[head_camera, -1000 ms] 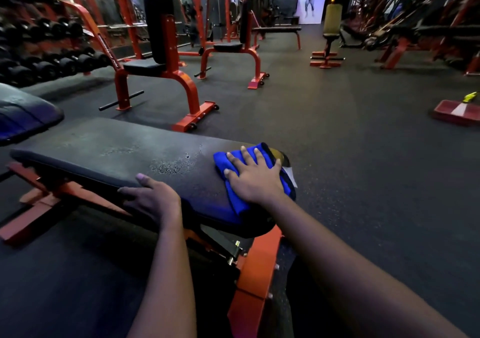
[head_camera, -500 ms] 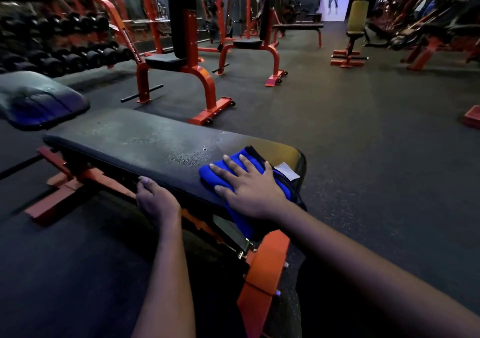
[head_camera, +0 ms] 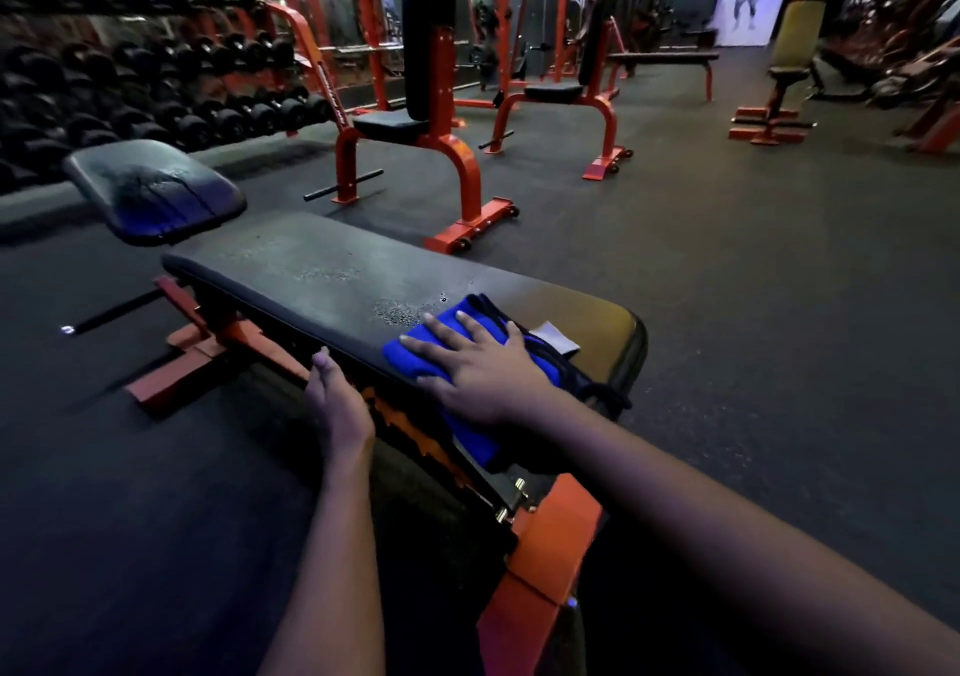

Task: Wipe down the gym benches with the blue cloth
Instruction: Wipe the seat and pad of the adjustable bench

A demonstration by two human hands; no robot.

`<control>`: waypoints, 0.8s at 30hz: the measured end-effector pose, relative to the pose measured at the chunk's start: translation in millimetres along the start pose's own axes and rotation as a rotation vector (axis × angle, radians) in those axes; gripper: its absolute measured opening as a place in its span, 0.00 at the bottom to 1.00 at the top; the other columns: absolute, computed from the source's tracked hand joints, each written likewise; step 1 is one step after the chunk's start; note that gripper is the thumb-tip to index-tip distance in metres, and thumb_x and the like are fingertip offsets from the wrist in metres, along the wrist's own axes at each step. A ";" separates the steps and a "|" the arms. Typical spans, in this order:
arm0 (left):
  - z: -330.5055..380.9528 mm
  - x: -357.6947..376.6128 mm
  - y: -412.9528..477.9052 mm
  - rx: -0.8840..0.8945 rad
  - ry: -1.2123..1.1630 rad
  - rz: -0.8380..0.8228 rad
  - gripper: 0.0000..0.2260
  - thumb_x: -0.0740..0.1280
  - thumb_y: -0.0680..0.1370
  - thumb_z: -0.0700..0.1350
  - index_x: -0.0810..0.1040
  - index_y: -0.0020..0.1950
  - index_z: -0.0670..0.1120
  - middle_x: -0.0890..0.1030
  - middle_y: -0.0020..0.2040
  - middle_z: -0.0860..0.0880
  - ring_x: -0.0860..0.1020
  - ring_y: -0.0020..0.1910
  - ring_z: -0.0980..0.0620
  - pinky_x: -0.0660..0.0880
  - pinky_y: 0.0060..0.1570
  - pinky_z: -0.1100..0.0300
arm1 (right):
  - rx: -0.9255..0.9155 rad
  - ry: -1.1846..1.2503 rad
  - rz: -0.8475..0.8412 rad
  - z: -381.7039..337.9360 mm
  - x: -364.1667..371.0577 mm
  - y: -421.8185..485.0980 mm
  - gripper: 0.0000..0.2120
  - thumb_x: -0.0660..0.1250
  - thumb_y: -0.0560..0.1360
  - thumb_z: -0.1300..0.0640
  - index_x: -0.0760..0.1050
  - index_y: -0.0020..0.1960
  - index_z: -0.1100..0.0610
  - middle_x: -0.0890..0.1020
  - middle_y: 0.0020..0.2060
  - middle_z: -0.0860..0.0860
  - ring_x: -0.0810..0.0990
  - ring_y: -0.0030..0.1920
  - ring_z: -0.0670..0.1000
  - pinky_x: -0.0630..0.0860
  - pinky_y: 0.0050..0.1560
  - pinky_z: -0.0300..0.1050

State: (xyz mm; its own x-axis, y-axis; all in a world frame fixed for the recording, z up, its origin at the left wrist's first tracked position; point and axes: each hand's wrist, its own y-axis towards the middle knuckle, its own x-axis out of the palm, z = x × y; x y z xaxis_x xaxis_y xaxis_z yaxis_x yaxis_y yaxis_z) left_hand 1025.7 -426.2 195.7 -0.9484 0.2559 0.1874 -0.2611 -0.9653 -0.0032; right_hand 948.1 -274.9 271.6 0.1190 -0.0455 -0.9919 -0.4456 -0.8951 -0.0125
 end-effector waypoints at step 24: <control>13.3 1.6 -11.4 0.079 0.269 0.058 0.22 0.53 0.84 0.54 0.73 0.71 0.42 0.76 0.67 0.40 0.74 0.66 0.40 0.71 0.64 0.39 | -0.056 0.049 0.051 40.1 2.5 -30.6 0.25 0.46 0.82 0.37 0.44 0.77 0.31 0.42 0.78 0.37 0.41 0.79 0.46 0.41 0.74 0.67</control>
State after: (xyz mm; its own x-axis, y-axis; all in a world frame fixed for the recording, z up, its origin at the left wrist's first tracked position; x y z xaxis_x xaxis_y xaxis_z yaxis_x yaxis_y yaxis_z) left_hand 1029.5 -415.5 209.2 -0.9778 0.1941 -0.0787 -0.1998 -0.9772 0.0723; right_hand 926.5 -229.8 264.4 0.1416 -0.1120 -0.9836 -0.4021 -0.9144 0.0462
